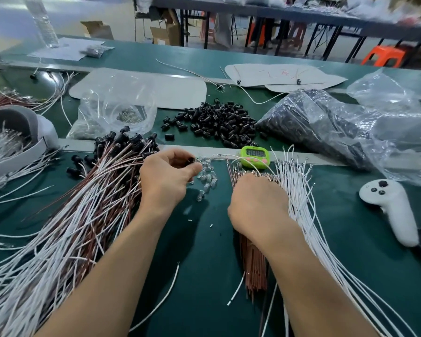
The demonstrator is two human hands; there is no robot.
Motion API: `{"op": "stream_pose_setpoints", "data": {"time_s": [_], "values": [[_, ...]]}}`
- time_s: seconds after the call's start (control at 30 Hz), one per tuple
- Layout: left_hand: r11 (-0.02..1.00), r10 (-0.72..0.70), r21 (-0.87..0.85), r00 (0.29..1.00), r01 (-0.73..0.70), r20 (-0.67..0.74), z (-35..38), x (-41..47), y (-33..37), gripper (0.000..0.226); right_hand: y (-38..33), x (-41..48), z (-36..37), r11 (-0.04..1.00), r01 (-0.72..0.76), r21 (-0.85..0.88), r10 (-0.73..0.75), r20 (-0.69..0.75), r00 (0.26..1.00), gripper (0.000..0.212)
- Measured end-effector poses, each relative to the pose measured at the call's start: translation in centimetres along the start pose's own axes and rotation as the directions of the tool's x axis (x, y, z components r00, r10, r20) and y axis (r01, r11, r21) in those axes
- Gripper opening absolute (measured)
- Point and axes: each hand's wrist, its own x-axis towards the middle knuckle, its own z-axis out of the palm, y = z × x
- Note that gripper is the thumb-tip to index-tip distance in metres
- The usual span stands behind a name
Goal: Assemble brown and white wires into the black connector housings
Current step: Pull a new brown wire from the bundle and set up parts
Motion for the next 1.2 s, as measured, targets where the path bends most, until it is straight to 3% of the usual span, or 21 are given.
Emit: {"op": "stream_pose_setpoints", "data": {"time_s": [0.47, 0.6, 0.7, 0.77, 0.83, 0.93, 1.03, 1.13, 1.2], "values": [[0.982, 0.101, 0.148, 0.990, -0.114, 0.097, 0.3, -0.8, -0.1, 0.023, -0.8, 1.1, 0.3, 0.998, 0.050, 0.030, -0.050, 0.000, 0.999, 0.037], [0.986, 0.101, 0.123, 0.988, -0.115, 0.113, 0.2, -0.8, -0.1, 0.020, 0.9, 1.6, 0.5, 0.946, -0.025, 0.322, 0.020, 0.019, 1.000, 0.029], [0.988, 0.086, 0.118, 0.987, -0.102, 0.136, 0.4, -0.9, 0.1, 0.019, 2.0, 2.1, 0.2, 0.768, -0.022, 0.641, 0.086, -0.070, 0.994, 0.025], [0.986, 0.078, 0.132, 0.980, -0.103, 0.183, 0.7, -1.1, 0.2, 0.018, 2.0, 2.0, 0.2, 0.705, 0.011, 0.709, 0.104, -0.119, 0.987, 0.022], [0.985, 0.069, 0.136, 0.962, -0.107, 0.264, 0.9, -1.4, 0.4, 0.019, 2.0, 1.9, 0.4, 0.727, 0.024, 0.687, 0.049, -0.086, 0.995, 0.025], [0.983, 0.056, 0.146, 0.940, -0.111, 0.336, 1.2, -2.0, 0.5, 0.019, 2.9, 2.2, 0.2, 0.843, 0.023, 0.537, -0.009, -0.029, 1.000, 0.029], [0.982, 0.054, 0.158, 0.949, -0.108, 0.312, 1.1, -1.9, 0.4, 0.016, 4.0, 2.4, -1.1, 0.961, 0.001, 0.277, -0.012, 0.038, 0.999, 0.028], [0.985, 0.041, 0.152, 0.963, -0.083, 0.265, 0.8, -1.6, 0.3, 0.015, 4.1, 2.2, -2.3, 0.996, -0.043, 0.077, 0.040, 0.039, 0.998, 0.021], [0.985, 0.031, 0.156, 0.968, -0.072, 0.250, 0.8, -1.6, 0.4, 0.015, 3.8, 2.0, -2.7, 0.996, -0.077, 0.037, 0.078, -0.023, 0.997, 0.009]]}}
